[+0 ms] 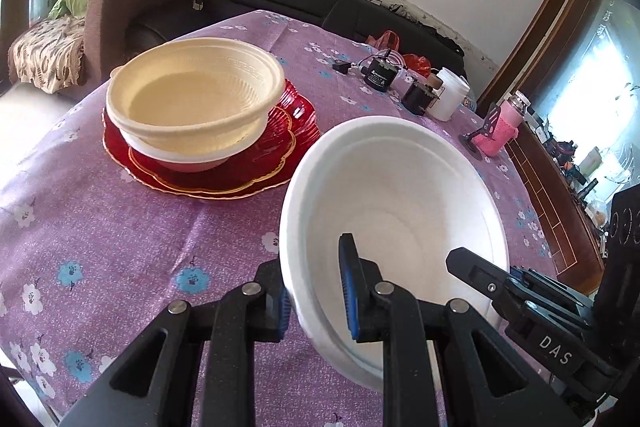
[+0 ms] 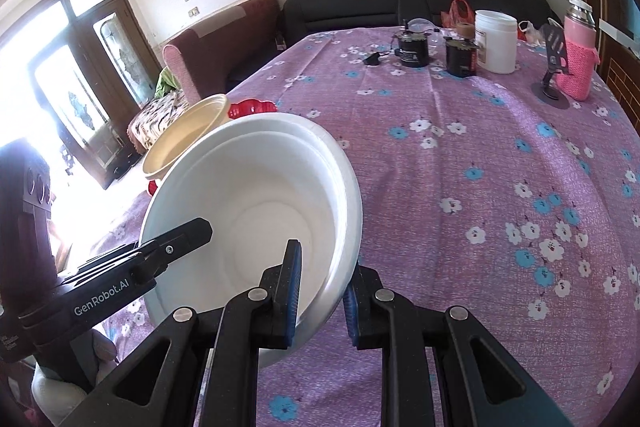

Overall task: Organize plates and bowls
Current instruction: 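Lift and carry the small white bowl with both grippers toward the plate stack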

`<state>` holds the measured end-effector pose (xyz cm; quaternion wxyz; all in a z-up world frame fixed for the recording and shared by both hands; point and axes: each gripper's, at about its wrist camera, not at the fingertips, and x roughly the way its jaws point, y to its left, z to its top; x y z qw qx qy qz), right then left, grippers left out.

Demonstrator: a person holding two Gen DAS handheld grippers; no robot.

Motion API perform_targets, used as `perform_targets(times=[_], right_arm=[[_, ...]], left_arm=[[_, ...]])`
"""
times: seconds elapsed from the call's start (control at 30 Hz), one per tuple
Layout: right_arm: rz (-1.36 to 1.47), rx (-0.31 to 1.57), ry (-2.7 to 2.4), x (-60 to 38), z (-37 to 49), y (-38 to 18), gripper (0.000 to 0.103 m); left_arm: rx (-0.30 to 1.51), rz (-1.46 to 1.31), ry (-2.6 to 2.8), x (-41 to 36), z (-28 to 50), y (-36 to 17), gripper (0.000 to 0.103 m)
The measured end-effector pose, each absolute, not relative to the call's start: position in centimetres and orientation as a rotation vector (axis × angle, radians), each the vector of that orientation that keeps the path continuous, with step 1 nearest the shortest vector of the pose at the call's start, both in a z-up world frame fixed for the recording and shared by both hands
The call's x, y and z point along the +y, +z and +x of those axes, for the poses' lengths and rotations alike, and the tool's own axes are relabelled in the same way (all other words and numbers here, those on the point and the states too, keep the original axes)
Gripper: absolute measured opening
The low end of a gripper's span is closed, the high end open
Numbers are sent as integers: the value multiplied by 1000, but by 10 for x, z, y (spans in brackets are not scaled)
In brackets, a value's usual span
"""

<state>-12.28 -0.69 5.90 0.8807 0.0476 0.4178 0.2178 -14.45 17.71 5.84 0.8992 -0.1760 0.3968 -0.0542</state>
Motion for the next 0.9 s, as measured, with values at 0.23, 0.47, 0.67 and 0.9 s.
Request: perform_targets(times=[0.23,0.47,0.67,0.9], right_arm=[[68,869,491,17,-126,63,21],[43,858,540,46,-127,71,21],[16,845,575,68,-128,78,22],[-11,823,603,91,-124,92,22]], left_arm=[[795,-394,-76,203,-158,64,19],[753,-414,-24,228,-170,74,19],[724,-425,13,246,-176,82,21],[686,-411,53,263,-172,94,21]])
